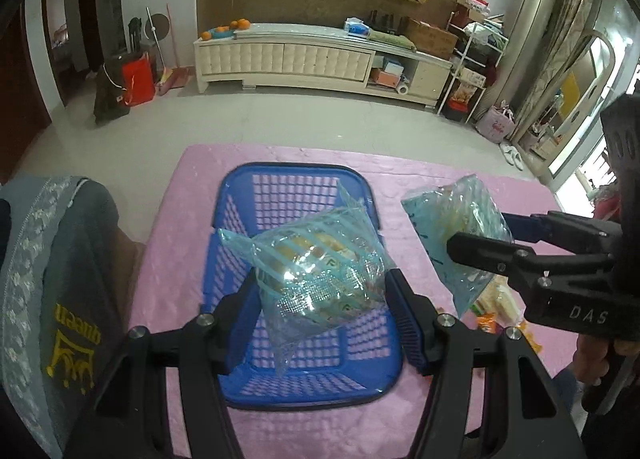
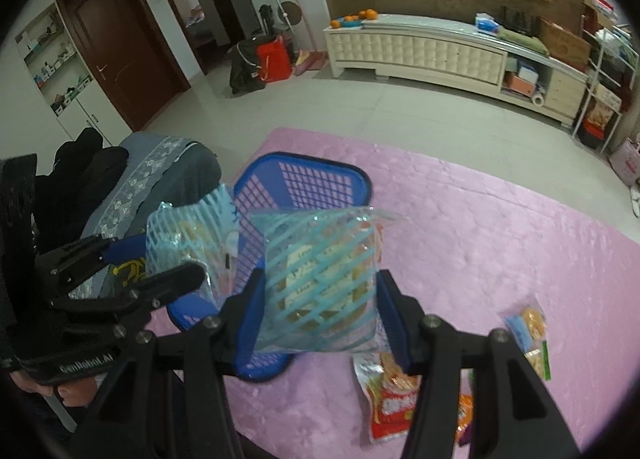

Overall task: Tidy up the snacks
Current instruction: 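Carry both held striped bags over the blue basket, then open both tools to drop the striped bags into the basket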

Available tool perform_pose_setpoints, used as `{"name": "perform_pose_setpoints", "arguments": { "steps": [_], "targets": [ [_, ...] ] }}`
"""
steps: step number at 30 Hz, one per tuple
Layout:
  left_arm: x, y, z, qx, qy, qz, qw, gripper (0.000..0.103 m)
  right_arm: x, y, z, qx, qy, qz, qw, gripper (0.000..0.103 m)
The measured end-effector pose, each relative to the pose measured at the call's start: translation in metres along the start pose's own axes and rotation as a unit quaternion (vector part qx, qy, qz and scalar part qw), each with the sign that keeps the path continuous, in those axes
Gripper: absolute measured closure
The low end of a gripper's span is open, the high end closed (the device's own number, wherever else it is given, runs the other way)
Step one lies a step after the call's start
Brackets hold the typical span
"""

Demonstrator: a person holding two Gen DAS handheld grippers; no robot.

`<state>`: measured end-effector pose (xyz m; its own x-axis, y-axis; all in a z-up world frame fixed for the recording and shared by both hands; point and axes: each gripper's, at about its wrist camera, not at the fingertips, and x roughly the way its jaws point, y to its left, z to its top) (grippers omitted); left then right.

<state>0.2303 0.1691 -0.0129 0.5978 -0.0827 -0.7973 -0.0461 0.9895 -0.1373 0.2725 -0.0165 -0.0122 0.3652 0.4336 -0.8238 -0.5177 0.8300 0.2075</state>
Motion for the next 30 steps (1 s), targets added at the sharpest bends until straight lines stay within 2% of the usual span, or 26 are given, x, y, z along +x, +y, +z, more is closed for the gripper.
{"name": "perform_pose_setpoints", "arguments": {
  "steps": [4,9,12,21,24,27,30],
  "targets": [
    [0.012,0.017,0.011,0.0,0.01,0.004,0.9999,0.044,0.02,0.006,0.014,-0.002,0.012,0.003,1.0,0.044],
    [0.036,0.039,0.02,-0.025,0.041,-0.019,0.9987,0.044,0.047,0.011,0.028,0.0,0.029,0.014,0.999,0.044],
    [0.046,0.047,0.025,-0.029,0.049,-0.018,0.9982,0.044,0.058,0.011,0.031,0.011,0.039,0.023,0.999,0.044],
    [0.063,0.047,0.043,-0.006,0.058,-0.016,0.9982,0.044,0.082,0.004,0.046,0.022,0.06,0.014,0.998,0.044],
    [0.069,0.049,0.046,-0.005,0.059,-0.031,0.9978,0.044,0.086,0.003,0.051,0.023,0.071,0.017,0.997,0.044],
    [0.075,0.044,0.051,0.011,0.06,-0.022,0.9979,0.043,0.089,0.004,0.056,0.015,0.068,0.008,0.998,0.043],
    [0.075,0.044,0.052,0.02,0.046,0.008,0.9987,0.036,0.097,-0.002,0.059,0.021,0.08,0.0,0.997,0.034]
  ]
}}
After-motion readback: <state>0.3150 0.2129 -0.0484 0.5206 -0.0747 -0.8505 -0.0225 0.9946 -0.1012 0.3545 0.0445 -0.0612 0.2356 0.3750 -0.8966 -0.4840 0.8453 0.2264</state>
